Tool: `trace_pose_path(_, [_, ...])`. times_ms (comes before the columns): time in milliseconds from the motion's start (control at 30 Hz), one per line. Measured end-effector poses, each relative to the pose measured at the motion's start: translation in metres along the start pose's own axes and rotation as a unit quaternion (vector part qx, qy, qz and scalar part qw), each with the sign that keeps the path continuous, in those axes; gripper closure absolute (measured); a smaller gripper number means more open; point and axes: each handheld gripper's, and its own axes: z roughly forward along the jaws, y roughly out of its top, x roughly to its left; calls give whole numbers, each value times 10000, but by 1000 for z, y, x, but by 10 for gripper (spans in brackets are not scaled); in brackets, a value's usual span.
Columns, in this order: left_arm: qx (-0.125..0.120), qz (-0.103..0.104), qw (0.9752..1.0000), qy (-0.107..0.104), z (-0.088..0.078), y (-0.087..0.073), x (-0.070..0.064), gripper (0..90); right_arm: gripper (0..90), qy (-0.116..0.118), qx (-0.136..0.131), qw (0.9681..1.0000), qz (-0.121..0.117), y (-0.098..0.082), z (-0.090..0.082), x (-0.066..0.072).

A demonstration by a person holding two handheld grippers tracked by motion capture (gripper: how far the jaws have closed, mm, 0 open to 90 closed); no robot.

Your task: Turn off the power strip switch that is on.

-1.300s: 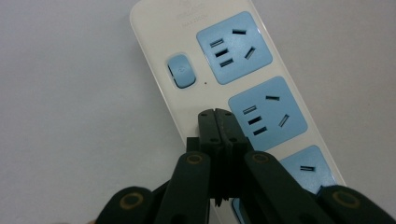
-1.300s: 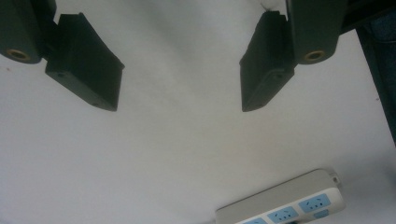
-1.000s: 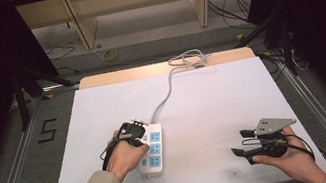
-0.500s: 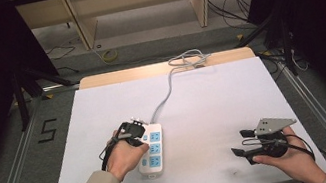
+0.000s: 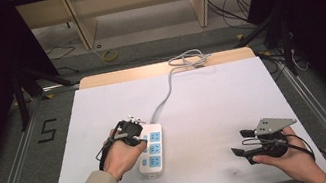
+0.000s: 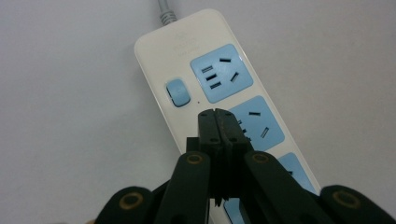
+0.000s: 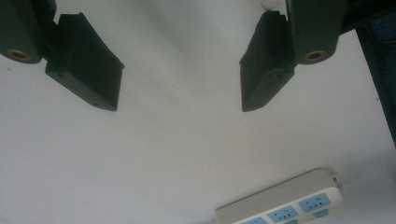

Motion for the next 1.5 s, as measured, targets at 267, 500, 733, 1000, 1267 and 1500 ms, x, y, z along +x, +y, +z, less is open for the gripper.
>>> trace_pose_path(267, [-352, 5, 9994, 9, -8, -3, 5, 900, 300, 6, 14, 10000, -7, 0, 0, 0])
trace_pose_path(500, [-661, 126, 9977, -26, -16, -9, 12, 897, 300, 3, 7, 10000, 7, -1, 0, 0])
trace_pose_path(733, [-936, 30, 9956, -18, -24, -18, 20, 831, 299, -4, 1, 10000, 24, -1, -1, 0])
trace_pose_path(1000, [-1289, -41, 9916, -95, -30, -34, 30, 674, 298, -5, -6, 10000, 23, -1, 0, 0])
trace_pose_path(1267, [-1953, 142, 9806, 73, -31, -49, 43, 460, 296, -8, -4, 10000, 20, -1, 0, 0])
trace_pose_path(1500, [-2101, 328, 9771, 2, -31, -63, 45, 256, 292, 5, 4, 10000, 1, -1, 0, 0])
